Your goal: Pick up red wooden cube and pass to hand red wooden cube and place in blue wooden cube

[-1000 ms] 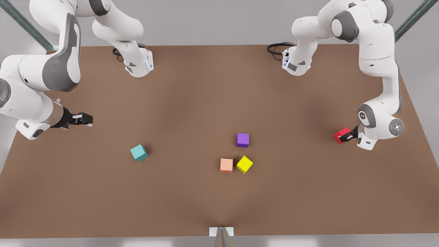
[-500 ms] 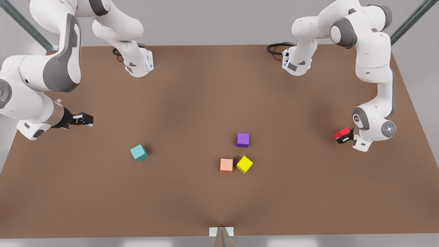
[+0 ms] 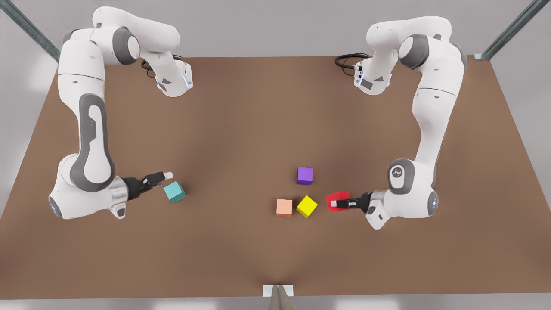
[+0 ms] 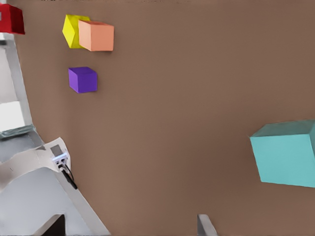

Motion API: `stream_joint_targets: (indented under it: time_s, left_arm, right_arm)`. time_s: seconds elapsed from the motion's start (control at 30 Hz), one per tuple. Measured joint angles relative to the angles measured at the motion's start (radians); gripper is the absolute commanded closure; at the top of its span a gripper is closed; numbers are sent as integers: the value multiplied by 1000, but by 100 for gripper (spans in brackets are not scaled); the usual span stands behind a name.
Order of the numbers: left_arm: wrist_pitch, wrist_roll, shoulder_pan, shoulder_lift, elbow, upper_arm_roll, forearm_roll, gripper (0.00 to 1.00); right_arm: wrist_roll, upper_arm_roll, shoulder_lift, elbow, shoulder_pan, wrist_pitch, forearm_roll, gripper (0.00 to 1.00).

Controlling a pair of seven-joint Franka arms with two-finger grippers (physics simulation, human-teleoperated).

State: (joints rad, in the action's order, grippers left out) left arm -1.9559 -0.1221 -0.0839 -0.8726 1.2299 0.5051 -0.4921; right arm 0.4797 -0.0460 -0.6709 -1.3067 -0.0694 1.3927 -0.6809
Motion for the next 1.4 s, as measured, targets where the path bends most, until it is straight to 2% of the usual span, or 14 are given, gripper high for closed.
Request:
stream_joint_targets:
  time_s: [0.1,0.2,0.33,0.5,0.6,1.0,1.4]
  left_arm:
    - [24,-20,35,-147,-145,173,-32,32]
    - [10,-16,63,-195,-166,218,-113,34]
    - [-16,6,95,-216,-169,227,-206,34]
    - [-57,49,104,-239,-174,260,-271,34]
    - [-69,90,99,-258,-166,262,-330,34]
    - [-111,245,107,-268,-160,260,-378,34]
    - [-144,312,115,-270,-160,260,-377,34]
  right_arm:
    - [217,-5,-52,33,5,32,-128,0]
    - [461,-7,-62,28,18,124,-216,0]
    - [790,-9,-65,-33,66,219,-414,0]
    - [1145,-9,14,-279,104,315,-641,0]
    - [1327,-9,51,-364,128,363,-730,0]
    - [1825,-32,-8,-372,254,491,-1000,0]
    - [2030,-123,-11,-340,252,573,-1088,0]
